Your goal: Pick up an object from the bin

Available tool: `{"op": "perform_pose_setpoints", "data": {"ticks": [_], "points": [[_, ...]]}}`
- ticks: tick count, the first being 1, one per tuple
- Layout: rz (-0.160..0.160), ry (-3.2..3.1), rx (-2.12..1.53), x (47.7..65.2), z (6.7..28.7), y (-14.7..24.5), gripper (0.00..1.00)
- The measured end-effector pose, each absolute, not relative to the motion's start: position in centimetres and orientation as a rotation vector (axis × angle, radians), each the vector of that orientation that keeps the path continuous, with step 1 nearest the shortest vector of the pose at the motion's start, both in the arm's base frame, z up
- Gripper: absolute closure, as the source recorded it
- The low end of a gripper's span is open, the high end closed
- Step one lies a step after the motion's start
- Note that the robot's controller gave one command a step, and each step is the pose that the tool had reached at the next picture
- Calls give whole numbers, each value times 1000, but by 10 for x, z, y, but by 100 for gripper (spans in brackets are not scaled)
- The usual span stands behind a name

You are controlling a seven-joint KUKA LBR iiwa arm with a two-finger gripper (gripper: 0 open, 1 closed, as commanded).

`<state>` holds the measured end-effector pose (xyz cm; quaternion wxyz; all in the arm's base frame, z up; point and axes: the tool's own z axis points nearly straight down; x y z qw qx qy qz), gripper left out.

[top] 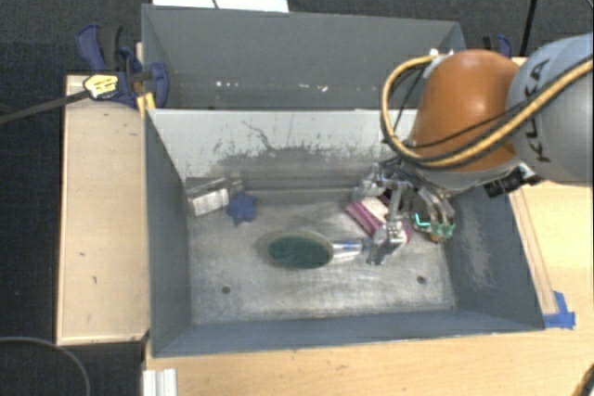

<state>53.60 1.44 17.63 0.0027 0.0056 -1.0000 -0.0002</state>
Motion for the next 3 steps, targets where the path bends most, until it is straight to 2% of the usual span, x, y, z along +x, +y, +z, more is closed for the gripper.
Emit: {"op": "perform_pose_setpoints", "data": {"ticks": [1,2,3], "points": [[-1,-3145,16,538,181,14,100],[-2,-3145,15,538,181,14,0],[-2,-3145,14,538,181,14,100]]}}
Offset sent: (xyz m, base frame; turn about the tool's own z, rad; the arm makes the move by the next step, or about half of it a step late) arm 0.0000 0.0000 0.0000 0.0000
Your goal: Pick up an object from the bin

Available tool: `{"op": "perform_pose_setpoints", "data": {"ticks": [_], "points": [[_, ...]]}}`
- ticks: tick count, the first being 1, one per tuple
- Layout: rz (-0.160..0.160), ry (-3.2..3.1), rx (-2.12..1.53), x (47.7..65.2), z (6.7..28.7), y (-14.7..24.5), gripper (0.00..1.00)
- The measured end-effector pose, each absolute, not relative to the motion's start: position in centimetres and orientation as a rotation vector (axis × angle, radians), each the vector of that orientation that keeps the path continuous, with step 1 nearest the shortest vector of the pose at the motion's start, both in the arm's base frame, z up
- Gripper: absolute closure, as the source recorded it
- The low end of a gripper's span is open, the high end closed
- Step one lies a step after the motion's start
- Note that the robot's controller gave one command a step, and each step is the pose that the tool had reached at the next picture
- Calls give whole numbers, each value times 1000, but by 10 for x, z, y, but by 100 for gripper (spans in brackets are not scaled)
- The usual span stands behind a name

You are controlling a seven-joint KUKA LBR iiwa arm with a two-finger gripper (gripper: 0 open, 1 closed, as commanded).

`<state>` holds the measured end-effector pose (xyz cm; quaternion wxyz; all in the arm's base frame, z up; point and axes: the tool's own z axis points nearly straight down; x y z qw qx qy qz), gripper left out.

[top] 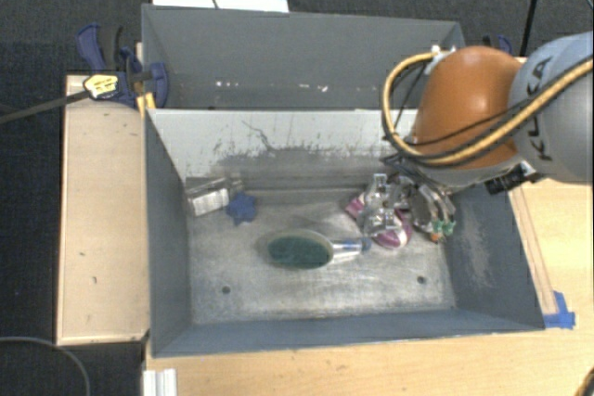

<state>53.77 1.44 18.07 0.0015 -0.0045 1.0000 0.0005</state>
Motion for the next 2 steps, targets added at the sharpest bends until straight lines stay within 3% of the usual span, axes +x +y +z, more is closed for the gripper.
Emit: {"op": "perform_pose_setpoints", "data": {"ticks": [1,2], "points": [[2,3139,-13,538,181,14,0],[2,3139,-13,538,181,14,100]]}}
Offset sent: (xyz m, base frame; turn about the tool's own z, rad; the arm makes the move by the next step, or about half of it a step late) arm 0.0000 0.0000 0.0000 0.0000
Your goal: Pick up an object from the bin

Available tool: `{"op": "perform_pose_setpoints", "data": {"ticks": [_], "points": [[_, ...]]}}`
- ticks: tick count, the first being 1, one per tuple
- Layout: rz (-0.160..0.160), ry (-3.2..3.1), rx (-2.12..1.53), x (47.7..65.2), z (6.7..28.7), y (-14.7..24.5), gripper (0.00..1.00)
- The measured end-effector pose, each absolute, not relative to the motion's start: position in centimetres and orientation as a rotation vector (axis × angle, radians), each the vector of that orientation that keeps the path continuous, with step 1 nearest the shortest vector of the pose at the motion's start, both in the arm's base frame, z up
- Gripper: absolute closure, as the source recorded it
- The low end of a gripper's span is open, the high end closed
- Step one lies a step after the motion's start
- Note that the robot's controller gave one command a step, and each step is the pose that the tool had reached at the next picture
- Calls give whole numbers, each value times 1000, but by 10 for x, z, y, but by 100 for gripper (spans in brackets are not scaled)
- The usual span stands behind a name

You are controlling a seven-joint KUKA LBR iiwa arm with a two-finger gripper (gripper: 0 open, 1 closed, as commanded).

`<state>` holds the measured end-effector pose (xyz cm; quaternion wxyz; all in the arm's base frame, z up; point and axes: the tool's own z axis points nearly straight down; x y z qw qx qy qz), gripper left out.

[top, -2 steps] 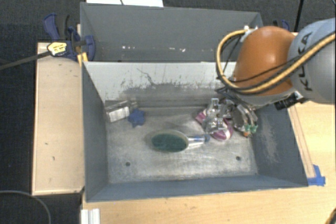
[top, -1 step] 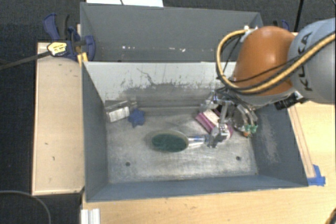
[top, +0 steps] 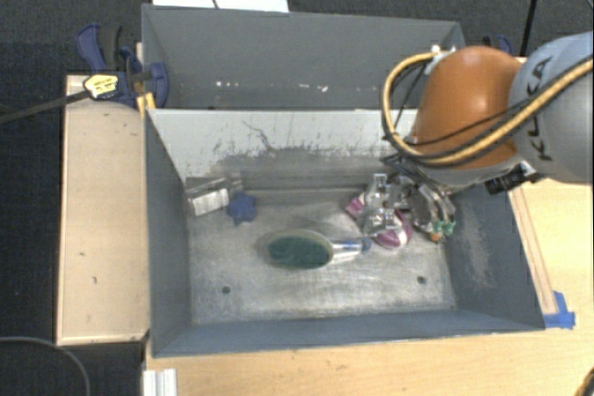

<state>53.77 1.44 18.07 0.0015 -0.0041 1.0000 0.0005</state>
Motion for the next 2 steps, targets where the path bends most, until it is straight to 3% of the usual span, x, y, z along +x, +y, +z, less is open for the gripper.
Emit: {"op": "perform_pose_setpoints", "data": {"ticks": [1,2], "points": [[2,3139,-12,538,181,14,0],[2,3139,-12,538,181,14,100]]}}
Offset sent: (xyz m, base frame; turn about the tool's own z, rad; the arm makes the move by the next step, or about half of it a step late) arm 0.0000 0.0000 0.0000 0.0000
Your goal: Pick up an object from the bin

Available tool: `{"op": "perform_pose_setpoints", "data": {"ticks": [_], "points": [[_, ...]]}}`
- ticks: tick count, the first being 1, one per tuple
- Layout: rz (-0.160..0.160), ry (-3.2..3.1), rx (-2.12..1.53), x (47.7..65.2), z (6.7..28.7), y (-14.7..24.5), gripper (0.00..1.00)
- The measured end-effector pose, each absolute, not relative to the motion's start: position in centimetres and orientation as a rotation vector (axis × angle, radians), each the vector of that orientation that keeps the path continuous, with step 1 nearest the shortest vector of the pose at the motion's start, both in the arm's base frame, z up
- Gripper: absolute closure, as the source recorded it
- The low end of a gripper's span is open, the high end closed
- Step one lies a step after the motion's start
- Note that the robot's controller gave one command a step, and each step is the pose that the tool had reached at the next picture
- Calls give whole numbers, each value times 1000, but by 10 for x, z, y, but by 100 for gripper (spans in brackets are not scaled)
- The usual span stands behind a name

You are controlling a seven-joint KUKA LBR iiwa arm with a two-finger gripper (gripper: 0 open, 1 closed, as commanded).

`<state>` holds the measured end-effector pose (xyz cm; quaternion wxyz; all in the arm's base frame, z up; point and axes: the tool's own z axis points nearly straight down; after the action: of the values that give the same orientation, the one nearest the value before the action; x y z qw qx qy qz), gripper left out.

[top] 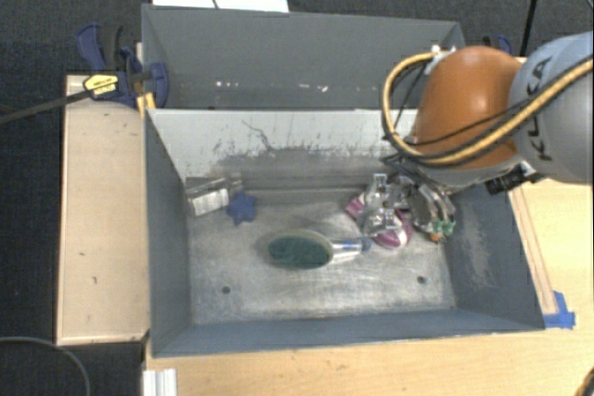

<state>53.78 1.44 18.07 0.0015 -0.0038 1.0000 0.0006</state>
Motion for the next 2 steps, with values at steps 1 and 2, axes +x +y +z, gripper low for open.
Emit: {"op": "perform_pose_setpoints", "data": {"ticks": [1,2], "points": [[2,3139,-12,538,181,14,0],[6,3128,207,561,71,6,0]]}}
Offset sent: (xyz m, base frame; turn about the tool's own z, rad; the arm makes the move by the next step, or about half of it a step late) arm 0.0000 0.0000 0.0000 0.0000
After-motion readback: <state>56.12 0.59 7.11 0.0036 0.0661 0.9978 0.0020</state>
